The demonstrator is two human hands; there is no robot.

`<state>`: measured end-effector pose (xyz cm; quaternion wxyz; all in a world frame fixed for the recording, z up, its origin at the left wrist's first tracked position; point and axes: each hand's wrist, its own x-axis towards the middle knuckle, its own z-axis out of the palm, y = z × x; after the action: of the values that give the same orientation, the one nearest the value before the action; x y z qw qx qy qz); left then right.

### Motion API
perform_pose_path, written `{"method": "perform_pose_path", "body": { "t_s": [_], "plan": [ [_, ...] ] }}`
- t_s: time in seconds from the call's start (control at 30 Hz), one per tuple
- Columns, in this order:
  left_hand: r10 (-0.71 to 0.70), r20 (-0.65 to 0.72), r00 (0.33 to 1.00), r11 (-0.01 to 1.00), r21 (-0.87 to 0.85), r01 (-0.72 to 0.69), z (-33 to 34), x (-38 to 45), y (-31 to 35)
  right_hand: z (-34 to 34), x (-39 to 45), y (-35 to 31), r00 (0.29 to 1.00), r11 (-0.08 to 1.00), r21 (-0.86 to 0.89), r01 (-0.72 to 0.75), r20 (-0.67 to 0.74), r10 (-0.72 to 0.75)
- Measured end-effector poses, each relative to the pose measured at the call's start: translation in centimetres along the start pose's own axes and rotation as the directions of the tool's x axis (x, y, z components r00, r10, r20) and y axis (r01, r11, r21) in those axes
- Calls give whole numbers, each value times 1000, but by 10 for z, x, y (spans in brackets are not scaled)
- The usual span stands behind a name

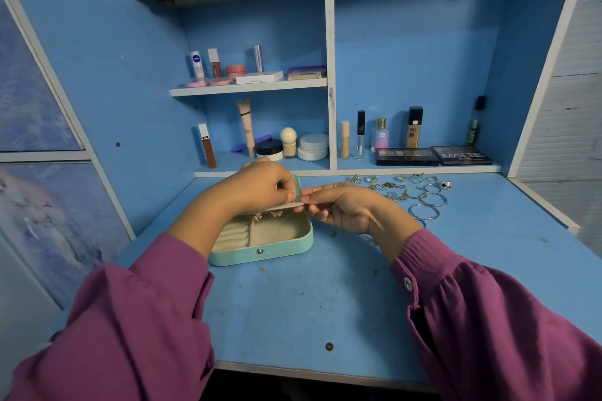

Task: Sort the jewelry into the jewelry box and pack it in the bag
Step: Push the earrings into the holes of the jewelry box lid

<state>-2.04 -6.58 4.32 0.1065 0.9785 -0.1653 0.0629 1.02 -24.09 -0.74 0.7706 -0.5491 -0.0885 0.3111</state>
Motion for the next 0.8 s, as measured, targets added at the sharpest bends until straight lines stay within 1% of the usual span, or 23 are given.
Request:
{"method": "perform_pose_path", "body": {
  "t_s": [0.3, 0.37, 0.4, 0.47, 0.53, 0.57, 0.63, 0.7, 0.73, 0.8],
  "plan": [
    [55, 1, 998, 991, 121, -55, -1, 4, 4, 1, -2, 1, 1000, 999, -37, 31, -1, -31],
    [49, 0, 999, 995, 92, -49, -2, 4, 2, 3, -2, 1, 999, 997, -51, 50, -2, -50],
    [34, -12, 999, 999, 26, -33, -3, 3, -1, 4, -1, 1, 998, 996, -52, 66, 0, -66],
    [-18, -64, 998, 977, -212, 4, -10, -1, -9, 8, -1, 0, 994, 992, -70, 109, 6, -109],
    [-104, -151, 983, 899, -438, 28, -17, -8, -22, 10, -2, -1, 988, 984, -88, 155, 10, -155],
    [-154, -198, 968, 855, -517, 30, -19, -12, -29, 11, -2, -1, 983, 979, -91, 182, 10, -182],
    [-253, -279, 927, 785, -619, 28, -18, -22, -47, 12, -2, 0, 968, 962, -110, 250, 16, -250],
    [-359, -338, 870, 705, -709, 16, -9, -30, -66, 14, -1, 2, 950, 936, -166, 309, 9, -312],
    [-417, -350, 839, 660, -751, 15, -3, -33, -75, 15, -1, 4, 939, 917, -213, 336, -3, -345],
    [-519, -329, 789, 567, -823, 30, 12, -38, -87, 19, -1, 7, 910, 867, -314, 386, -23, -414]
  ]
}}
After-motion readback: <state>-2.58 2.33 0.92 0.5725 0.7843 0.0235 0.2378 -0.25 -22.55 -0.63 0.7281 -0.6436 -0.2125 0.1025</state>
